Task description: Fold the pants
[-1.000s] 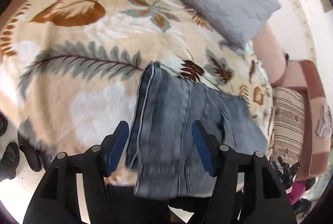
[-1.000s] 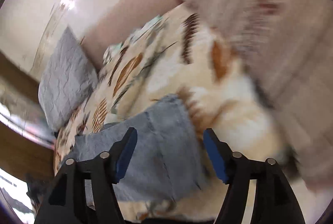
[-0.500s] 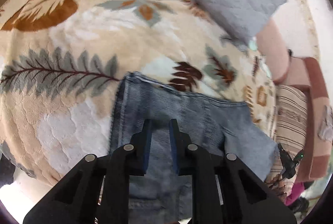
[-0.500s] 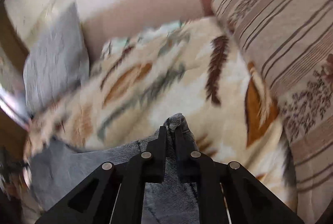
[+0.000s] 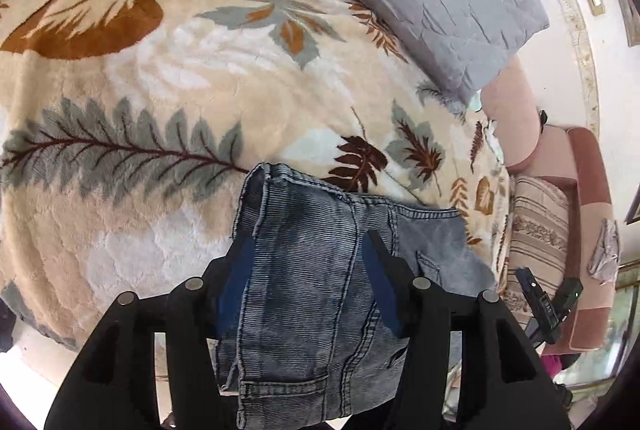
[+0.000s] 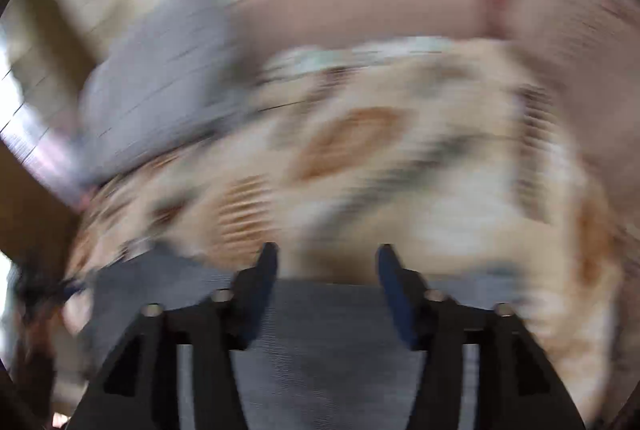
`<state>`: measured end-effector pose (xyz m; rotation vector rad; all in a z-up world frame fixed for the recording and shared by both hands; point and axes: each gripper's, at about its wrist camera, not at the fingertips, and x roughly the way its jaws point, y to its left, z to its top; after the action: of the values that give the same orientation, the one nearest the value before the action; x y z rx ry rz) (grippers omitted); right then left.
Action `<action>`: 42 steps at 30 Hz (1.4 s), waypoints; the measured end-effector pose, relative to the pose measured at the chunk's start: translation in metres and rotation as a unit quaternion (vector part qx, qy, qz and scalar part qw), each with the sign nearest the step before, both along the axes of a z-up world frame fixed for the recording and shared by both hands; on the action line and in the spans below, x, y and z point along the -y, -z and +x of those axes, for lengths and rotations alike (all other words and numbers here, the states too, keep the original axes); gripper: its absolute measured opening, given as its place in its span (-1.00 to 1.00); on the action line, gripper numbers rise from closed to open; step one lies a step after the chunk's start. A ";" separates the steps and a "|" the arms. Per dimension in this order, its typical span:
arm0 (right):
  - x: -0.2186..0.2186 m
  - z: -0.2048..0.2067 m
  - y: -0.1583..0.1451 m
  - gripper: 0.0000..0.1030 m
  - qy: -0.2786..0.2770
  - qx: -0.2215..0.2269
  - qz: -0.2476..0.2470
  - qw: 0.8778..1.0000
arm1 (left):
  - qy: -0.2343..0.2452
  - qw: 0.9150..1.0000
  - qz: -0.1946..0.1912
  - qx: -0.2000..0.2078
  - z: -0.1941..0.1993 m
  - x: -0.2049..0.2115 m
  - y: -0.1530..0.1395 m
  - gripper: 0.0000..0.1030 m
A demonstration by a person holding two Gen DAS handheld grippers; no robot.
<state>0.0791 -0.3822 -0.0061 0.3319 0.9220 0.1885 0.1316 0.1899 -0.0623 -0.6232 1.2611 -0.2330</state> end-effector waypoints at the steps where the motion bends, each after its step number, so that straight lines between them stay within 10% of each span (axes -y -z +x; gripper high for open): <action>1: -0.032 0.016 0.003 0.18 -0.037 -0.005 0.013 0.999 | 0.005 1.000 -0.007 -0.005 0.001 0.001 0.002 0.06; 11: -0.211 0.087 0.059 0.12 -0.179 -0.057 -0.085 0.978 | 0.020 0.997 -0.060 -0.038 0.003 -0.003 0.029 0.10; 14: -0.228 0.091 0.070 -0.91 -0.208 -0.061 -0.142 0.966 | 0.028 0.995 -0.088 -0.038 0.007 0.006 0.031 -0.05; 19: -0.224 0.106 0.043 -0.94 -0.184 -0.016 -0.156 0.970 | 0.030 0.998 -0.057 0.006 0.029 0.014 0.007 -0.32; 24: -0.213 0.132 0.085 -0.99 -0.133 -0.074 -0.160 0.975 | 0.019 0.999 -0.044 -0.018 0.042 0.007 0.013 -0.33; 31: -0.170 0.114 0.064 -0.82 -0.095 -0.065 -0.039 0.993 | 0.021 0.998 -0.059 0.012 -0.025 -0.022 -0.022 0.10; 34: -0.168 0.083 0.043 -0.05 -0.112 -0.048 -0.003 0.993 | 0.023 0.996 -0.081 0.005 -0.065 -0.027 -0.023 0.11; 42: -0.219 0.046 0.024 0.06 -0.174 -0.050 0.000 0.983 | 0.006 0.982 -0.186 -0.032 -0.134 -0.005 0.011 0.13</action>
<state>0.1253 -0.1635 -0.0305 0.1787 1.0767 0.4969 -0.0020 0.1945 -0.0729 -0.9495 1.2929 -0.4686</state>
